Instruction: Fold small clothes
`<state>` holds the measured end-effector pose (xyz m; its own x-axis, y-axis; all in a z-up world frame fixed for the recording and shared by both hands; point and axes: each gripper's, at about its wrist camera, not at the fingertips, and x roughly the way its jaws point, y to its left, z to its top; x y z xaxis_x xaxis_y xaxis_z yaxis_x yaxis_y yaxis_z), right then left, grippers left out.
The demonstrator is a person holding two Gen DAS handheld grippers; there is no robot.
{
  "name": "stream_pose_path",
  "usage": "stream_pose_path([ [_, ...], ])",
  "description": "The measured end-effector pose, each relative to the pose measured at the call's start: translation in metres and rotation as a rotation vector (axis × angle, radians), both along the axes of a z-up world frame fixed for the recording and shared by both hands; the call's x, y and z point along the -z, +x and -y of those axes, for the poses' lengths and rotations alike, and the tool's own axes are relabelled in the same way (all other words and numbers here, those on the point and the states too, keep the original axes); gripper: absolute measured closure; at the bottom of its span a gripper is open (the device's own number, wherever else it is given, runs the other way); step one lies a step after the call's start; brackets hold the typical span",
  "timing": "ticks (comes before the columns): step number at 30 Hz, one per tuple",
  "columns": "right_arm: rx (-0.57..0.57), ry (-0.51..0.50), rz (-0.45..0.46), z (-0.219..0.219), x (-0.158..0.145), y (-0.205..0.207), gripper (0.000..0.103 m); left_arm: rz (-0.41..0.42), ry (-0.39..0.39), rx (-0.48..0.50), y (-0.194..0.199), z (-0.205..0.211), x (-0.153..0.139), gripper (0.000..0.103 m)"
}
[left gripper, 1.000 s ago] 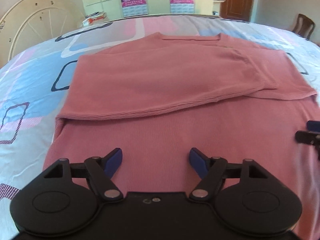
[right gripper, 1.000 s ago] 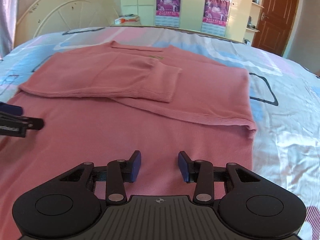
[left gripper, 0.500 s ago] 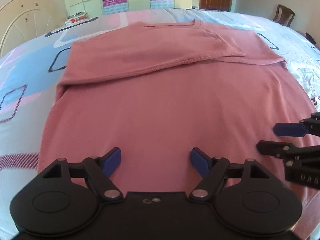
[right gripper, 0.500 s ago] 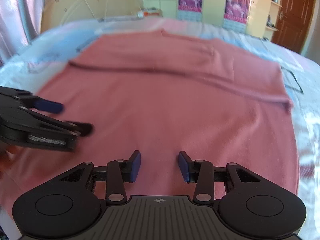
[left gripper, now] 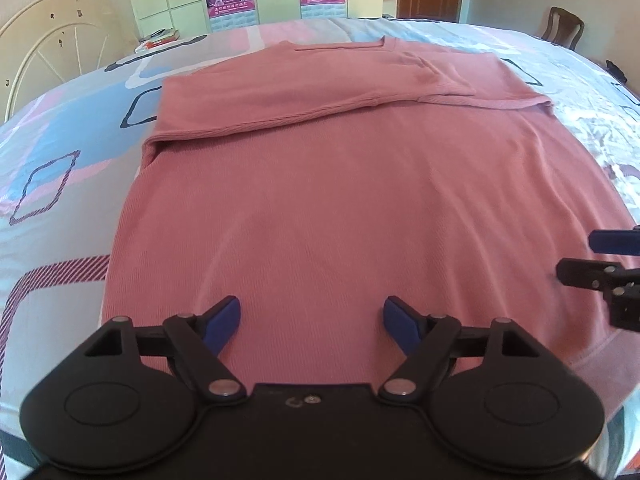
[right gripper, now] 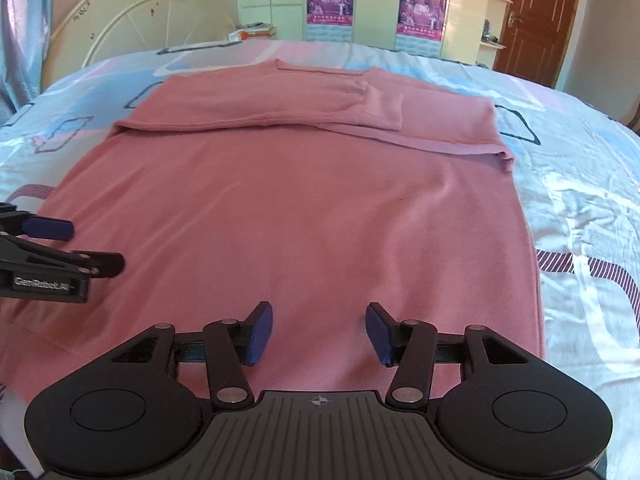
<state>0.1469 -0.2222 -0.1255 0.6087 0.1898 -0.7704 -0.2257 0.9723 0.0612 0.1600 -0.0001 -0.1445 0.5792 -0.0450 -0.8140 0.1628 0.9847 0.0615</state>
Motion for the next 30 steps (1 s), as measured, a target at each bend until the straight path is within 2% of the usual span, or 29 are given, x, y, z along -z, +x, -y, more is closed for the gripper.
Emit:
stream_pose_path([
  [7,-0.038,0.025,-0.002,-0.019,0.000,-0.023,0.051,0.001,-0.023,0.025,-0.025,0.001,-0.002,0.024],
  [12,-0.039,-0.034,-0.020,-0.021,0.010,-0.035,0.051,-0.019,-0.018,0.023,-0.041,-0.012,0.006,0.021],
  [16,0.023,-0.029,-0.026,0.001,0.008,-0.043,0.047,-0.013,-0.026,-0.012,-0.055,-0.037,0.001,0.019],
  [23,0.162,-0.116,-0.001,0.048,-0.006,-0.063,0.042,0.016,-0.011,-0.133,-0.073,-0.086,-0.014,0.021],
  [26,0.230,-0.120,-0.024,0.068,-0.004,-0.068,0.042,-0.015,-0.047,-0.174,-0.076,-0.106,-0.012,0.026],
  [30,0.283,-0.095,-0.058,0.079,0.000,-0.072,0.042,-0.063,-0.142,-0.211,-0.080,-0.124,-0.002,0.029],
])
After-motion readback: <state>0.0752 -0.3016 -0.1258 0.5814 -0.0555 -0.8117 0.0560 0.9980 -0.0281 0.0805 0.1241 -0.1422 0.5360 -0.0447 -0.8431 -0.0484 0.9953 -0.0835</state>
